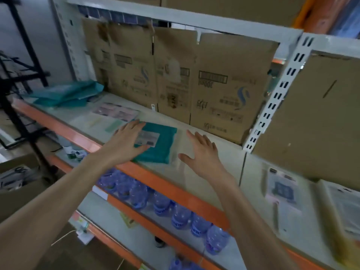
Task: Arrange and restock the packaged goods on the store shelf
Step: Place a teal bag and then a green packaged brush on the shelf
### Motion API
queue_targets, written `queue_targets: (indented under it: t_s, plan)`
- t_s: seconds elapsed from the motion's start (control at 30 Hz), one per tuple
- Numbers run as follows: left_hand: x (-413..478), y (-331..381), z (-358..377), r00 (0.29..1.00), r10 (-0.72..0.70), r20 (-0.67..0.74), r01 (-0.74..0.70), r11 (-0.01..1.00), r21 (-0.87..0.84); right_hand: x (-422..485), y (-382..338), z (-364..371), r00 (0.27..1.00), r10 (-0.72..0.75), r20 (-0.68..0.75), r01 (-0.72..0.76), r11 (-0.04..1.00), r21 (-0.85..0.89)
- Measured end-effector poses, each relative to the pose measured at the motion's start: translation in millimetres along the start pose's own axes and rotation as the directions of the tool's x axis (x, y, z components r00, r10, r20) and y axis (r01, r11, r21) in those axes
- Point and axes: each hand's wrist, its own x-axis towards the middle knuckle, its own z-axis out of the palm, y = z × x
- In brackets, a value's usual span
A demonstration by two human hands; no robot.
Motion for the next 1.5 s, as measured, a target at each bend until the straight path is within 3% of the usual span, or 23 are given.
queue_targets:
  t_s: [0.4,0.63,0.83,1.0,1.23,1.5]
  plan:
    - [102.0,-141.3,-34.6,0.995,-0.096,0.008,0.096,0.995,0.001,164.4,-71.3,45.5,0.996,-0.08,0.043,0.076,0.994,0.077]
    - [149.1,-200.8,-20.9,0.987,-0.103,0.12,0.114,0.99,-0.089,199.1,-78.5,77.4,0.991,0.057,0.119,-0.063,0.997,0.047]
    - [197.4,-236.0,-12.6,0.971,0.032,0.235,-0.012,0.996,-0.089,213.1,-84.2,95.3,0.955,0.273,0.112,-0.276,0.961,0.008]
    - [232.6,-243.2,-9.0,0.895,0.191,0.403,-0.168,0.981,-0.092,218.7,-85.2,96.0,0.9,0.412,0.146,-0.408,0.911,-0.054]
    - [255.6,-241.4,-6.1,0.796,0.313,0.518,-0.253,0.95,-0.185,227.5,-81.3,89.0,0.871,0.456,0.182,-0.455,0.889,-0.052]
    - [286.7,-240.3,4.9,0.765,0.309,0.565,-0.354,0.935,-0.031,237.3,-71.8,88.9,0.882,0.449,0.144,-0.453,0.891,-0.004]
